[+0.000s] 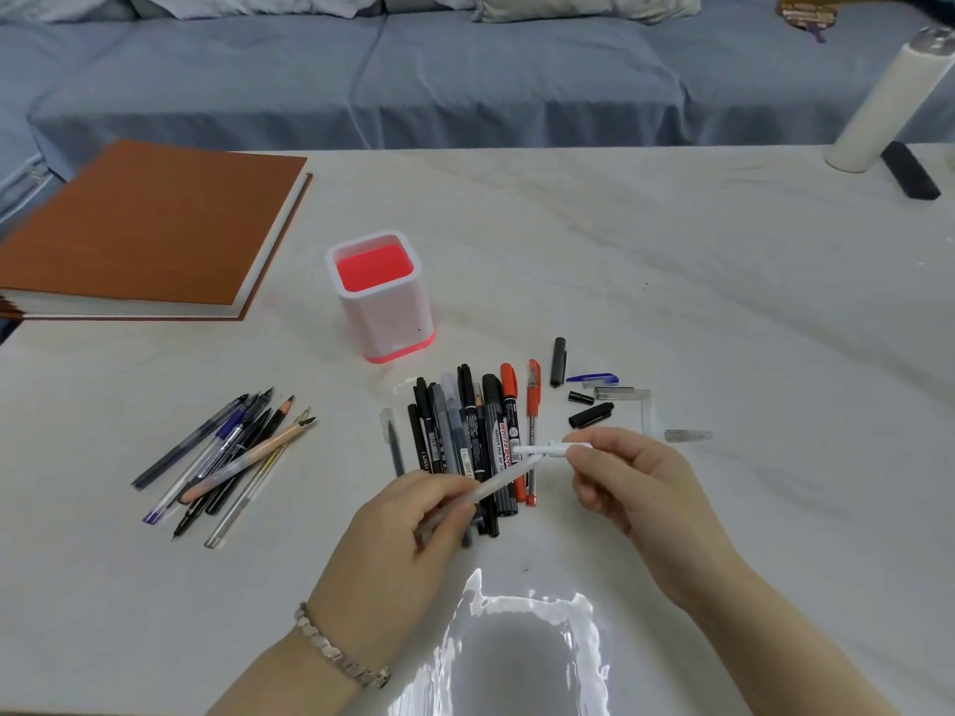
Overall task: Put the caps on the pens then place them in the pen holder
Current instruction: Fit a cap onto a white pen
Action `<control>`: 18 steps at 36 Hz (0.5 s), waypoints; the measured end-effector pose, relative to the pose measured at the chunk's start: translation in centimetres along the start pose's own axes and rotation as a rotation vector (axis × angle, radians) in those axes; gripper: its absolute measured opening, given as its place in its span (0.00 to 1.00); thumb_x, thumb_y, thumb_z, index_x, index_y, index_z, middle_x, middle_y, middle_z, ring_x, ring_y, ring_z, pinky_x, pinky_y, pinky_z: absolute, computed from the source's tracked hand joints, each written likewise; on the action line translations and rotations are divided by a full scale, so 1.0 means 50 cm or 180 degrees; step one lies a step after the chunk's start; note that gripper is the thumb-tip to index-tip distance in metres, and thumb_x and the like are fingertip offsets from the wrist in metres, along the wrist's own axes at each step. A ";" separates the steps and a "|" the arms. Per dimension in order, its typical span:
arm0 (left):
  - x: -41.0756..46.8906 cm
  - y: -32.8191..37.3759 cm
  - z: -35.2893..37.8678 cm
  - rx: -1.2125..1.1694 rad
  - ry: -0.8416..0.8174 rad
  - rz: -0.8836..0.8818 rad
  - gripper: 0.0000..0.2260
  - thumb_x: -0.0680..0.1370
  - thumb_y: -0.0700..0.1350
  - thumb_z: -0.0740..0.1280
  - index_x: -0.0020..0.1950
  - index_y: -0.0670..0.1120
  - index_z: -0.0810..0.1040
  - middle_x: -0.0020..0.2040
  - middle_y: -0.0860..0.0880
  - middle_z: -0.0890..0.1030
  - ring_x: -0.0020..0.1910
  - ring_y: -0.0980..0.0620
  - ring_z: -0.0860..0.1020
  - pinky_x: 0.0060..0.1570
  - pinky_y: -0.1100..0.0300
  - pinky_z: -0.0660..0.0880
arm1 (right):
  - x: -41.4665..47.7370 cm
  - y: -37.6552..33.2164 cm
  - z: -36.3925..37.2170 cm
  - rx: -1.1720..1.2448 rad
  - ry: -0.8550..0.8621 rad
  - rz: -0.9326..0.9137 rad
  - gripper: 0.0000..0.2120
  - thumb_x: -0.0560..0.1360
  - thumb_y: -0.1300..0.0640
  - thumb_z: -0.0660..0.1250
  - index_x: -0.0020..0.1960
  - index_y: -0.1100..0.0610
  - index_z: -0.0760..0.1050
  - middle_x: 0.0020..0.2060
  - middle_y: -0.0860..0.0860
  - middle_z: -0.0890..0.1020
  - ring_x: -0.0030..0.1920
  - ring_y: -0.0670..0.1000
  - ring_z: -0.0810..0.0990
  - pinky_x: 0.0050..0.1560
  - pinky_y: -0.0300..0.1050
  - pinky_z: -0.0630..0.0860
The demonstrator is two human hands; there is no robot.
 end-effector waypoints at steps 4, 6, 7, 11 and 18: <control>0.000 -0.002 -0.002 0.0039 -0.0004 0.0030 0.09 0.75 0.47 0.64 0.43 0.63 0.74 0.48 0.60 0.75 0.43 0.58 0.75 0.38 0.68 0.73 | -0.002 -0.002 0.001 -0.0136 -0.0066 0.0014 0.05 0.72 0.65 0.65 0.40 0.59 0.78 0.22 0.49 0.72 0.25 0.46 0.67 0.30 0.34 0.66; -0.001 -0.001 -0.002 0.0072 -0.0017 0.0096 0.06 0.73 0.53 0.61 0.42 0.64 0.76 0.48 0.60 0.75 0.42 0.58 0.75 0.38 0.68 0.72 | -0.004 -0.003 0.003 -0.0235 -0.0119 -0.0013 0.06 0.72 0.65 0.65 0.39 0.59 0.78 0.21 0.48 0.72 0.24 0.45 0.67 0.27 0.31 0.66; -0.001 -0.003 -0.002 0.0123 -0.0042 0.0137 0.06 0.72 0.56 0.60 0.43 0.63 0.77 0.48 0.60 0.75 0.41 0.59 0.75 0.37 0.68 0.72 | -0.005 -0.005 0.004 -0.0305 -0.0157 -0.0042 0.06 0.72 0.65 0.65 0.39 0.59 0.78 0.20 0.47 0.72 0.23 0.45 0.67 0.27 0.31 0.66; -0.005 -0.006 -0.004 0.0526 -0.0143 0.0490 0.12 0.73 0.58 0.56 0.55 0.63 0.72 0.39 0.64 0.75 0.37 0.66 0.73 0.35 0.74 0.68 | -0.011 -0.008 0.014 -0.0674 -0.0519 -0.0143 0.10 0.72 0.65 0.65 0.36 0.55 0.80 0.20 0.48 0.73 0.24 0.45 0.68 0.28 0.32 0.67; -0.001 -0.006 -0.016 0.0762 -0.0153 0.0726 0.11 0.74 0.55 0.59 0.48 0.55 0.79 0.35 0.66 0.72 0.35 0.76 0.68 0.35 0.82 0.63 | -0.016 -0.009 0.019 -0.0976 -0.0769 -0.0280 0.06 0.73 0.64 0.66 0.41 0.57 0.80 0.21 0.46 0.76 0.23 0.42 0.71 0.29 0.30 0.69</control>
Point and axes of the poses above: each hand's wrist, its own x-axis towards the middle knuckle, its own z-axis out of the palm, y = z × x, the point moved 4 cm from there along x, towards the middle knuckle
